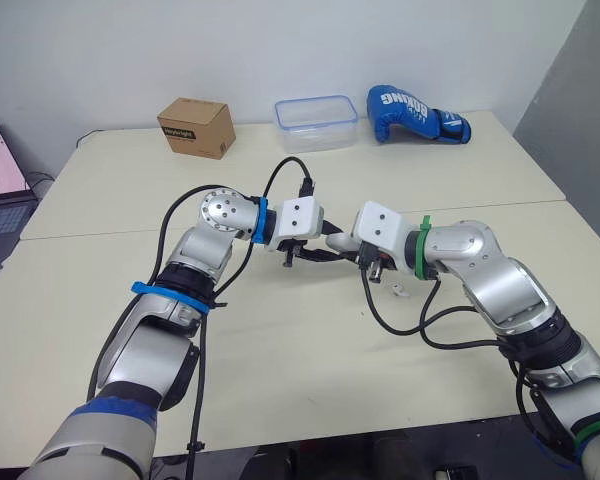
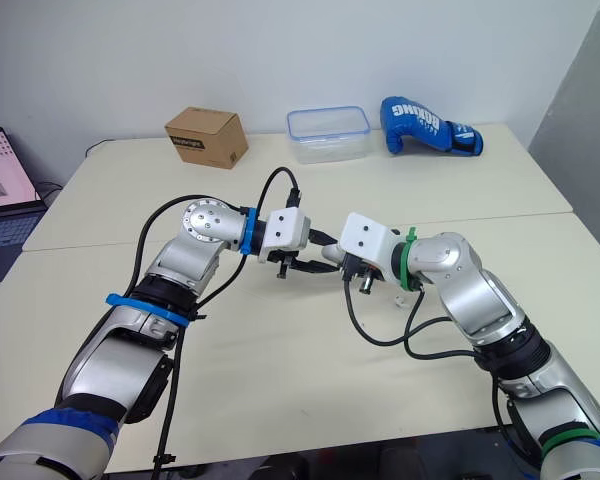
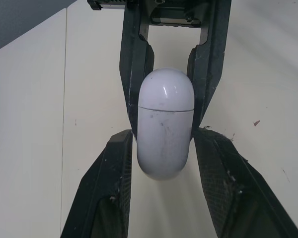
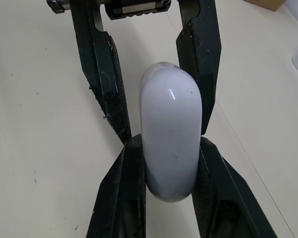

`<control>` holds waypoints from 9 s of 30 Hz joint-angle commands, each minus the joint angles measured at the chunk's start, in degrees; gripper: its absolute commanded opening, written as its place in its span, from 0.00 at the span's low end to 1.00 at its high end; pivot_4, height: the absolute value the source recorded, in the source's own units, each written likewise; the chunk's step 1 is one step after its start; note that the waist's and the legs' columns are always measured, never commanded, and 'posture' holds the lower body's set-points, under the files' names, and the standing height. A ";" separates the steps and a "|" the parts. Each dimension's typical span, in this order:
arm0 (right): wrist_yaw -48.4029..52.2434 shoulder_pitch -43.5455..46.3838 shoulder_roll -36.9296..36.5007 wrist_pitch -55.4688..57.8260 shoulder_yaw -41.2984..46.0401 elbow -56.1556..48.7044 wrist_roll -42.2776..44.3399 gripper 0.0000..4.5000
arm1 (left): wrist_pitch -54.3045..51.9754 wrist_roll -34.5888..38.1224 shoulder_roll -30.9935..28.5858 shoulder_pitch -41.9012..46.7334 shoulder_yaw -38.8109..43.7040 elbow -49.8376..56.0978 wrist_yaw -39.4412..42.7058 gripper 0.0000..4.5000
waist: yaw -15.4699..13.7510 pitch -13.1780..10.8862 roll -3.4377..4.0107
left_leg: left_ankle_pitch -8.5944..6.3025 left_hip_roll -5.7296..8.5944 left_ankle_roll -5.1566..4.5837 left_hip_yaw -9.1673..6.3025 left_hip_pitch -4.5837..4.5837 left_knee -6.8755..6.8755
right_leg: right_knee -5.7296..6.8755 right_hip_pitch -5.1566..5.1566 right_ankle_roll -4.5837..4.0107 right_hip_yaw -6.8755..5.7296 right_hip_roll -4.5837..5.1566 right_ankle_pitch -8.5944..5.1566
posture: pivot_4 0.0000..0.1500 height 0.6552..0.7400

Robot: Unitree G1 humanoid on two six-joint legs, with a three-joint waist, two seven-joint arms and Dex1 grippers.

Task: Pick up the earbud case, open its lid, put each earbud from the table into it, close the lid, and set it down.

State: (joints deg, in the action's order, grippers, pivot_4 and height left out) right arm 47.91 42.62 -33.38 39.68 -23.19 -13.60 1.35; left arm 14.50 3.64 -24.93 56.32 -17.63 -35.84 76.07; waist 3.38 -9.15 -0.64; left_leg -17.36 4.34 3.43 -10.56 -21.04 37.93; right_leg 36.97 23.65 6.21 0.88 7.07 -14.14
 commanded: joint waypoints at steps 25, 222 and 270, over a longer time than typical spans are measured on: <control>0.73 -0.32 -2.23 -2.46 2.20 -0.55 -1.24 0.18 | 4.36 -0.06 -0.74 4.80 2.83 -3.64 3.28 0.82 | -0.05 0.00 -0.01 | 0.00 0.00 0.00 0.01 -0.01 0.02 | 0.01 0.00 0.00 0.00 0.00 0.00 | 1.00 1.00; -32.28 -1.40 19.80 19.97 36.15 -15.81 35.41 0.08 | -16.53 11.35 24.46 -18.57 11.59 26.90 -40.56 0.16 | -3.63 0.13 -0.57 | 0.01 0.03 0.03 0.01 0.02 0.15 | 0.00 -0.11 -0.15 -0.03 0.05 0.15 | 1.00 1.00; -36.99 -4.14 17.29 21.64 40.65 -15.25 48.61 0.99 | -13.89 11.03 23.10 -18.05 11.42 25.57 -38.36 0.16 | -1.88 0.12 -0.45 | 0.00 0.01 0.02 0.03 0.05 0.04 | -0.07 -0.11 -0.14 0.02 0.02 0.14 | 1.00 1.00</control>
State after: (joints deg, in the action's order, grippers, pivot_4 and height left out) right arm 11.12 37.02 -15.44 61.10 15.28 -26.21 46.93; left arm -0.66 13.67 -2.00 37.53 -6.74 -11.78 37.28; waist 1.50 -9.03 -1.08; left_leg -17.35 4.35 3.45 -10.53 -21.00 37.97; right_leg 36.90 23.54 6.07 0.90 7.09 -14.00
